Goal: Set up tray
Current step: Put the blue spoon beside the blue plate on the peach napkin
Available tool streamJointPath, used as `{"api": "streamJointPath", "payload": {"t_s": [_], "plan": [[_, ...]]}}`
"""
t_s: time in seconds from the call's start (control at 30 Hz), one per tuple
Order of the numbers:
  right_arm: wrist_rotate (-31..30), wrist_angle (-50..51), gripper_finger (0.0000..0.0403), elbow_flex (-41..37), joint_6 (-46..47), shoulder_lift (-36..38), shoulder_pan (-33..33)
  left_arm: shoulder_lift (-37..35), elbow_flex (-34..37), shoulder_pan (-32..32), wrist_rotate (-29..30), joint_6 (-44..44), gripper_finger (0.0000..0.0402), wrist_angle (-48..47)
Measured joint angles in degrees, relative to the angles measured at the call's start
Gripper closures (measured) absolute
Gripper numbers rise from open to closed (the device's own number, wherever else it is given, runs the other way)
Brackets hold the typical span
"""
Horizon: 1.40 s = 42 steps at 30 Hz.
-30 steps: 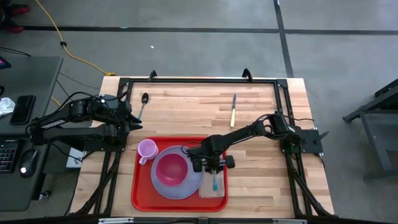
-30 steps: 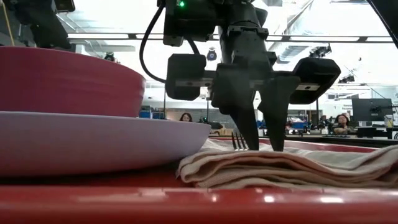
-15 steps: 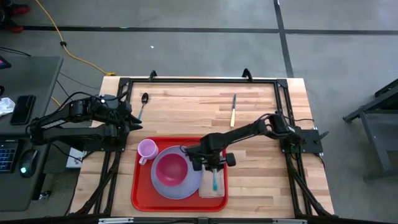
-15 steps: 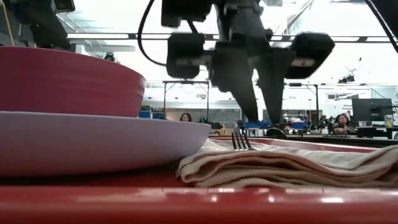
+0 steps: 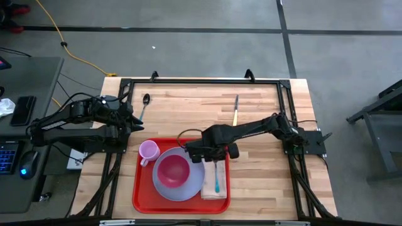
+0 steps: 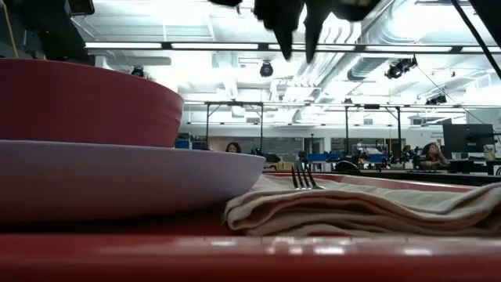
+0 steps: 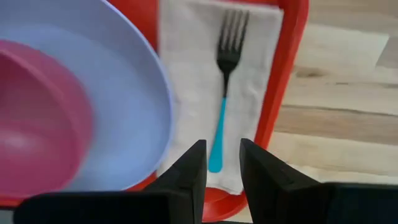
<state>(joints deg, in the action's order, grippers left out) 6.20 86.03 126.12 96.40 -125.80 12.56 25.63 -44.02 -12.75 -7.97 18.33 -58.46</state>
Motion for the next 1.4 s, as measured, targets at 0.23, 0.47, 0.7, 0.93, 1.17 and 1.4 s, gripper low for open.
{"api": "streamJointPath", "payload": {"t_s": [0.23,0.47,0.7,0.93,1.17,1.4], "plan": [[-6.3,2.6,0.0329,8.7,-4.5,0.0,-0.1,0.0,0.0,0.0,0.2,0.0,0.0227,0.0],[-9.4,3.8,0.0328,7.2,-12.9,1.7,-1.6,0.0,0.0,0.0,0.2,0.0,0.0227,0.4],[-14.7,4.0,0.0329,7.2,-25.3,1.9,-6.0,0.0,0.0,0.0,0.1,5.4,0.0227,5.7],[-23.0,4.0,0.0329,7.2,-30.8,4.9,-10.2,0.0,0.0,0.0,3.9,8.5,0.0227,16.9],[-34.2,4.0,0.0329,7.2,-32.2,11.7,-10.4,2.1,0.0,0.0,28.7,9.4,0.0227,21.1],[-39.7,4.0,0.0329,7.3,-32.4,18.6,-8.6,11.8,-0.4,0.0,38.9,9.4,0.0227,22.2]]}}
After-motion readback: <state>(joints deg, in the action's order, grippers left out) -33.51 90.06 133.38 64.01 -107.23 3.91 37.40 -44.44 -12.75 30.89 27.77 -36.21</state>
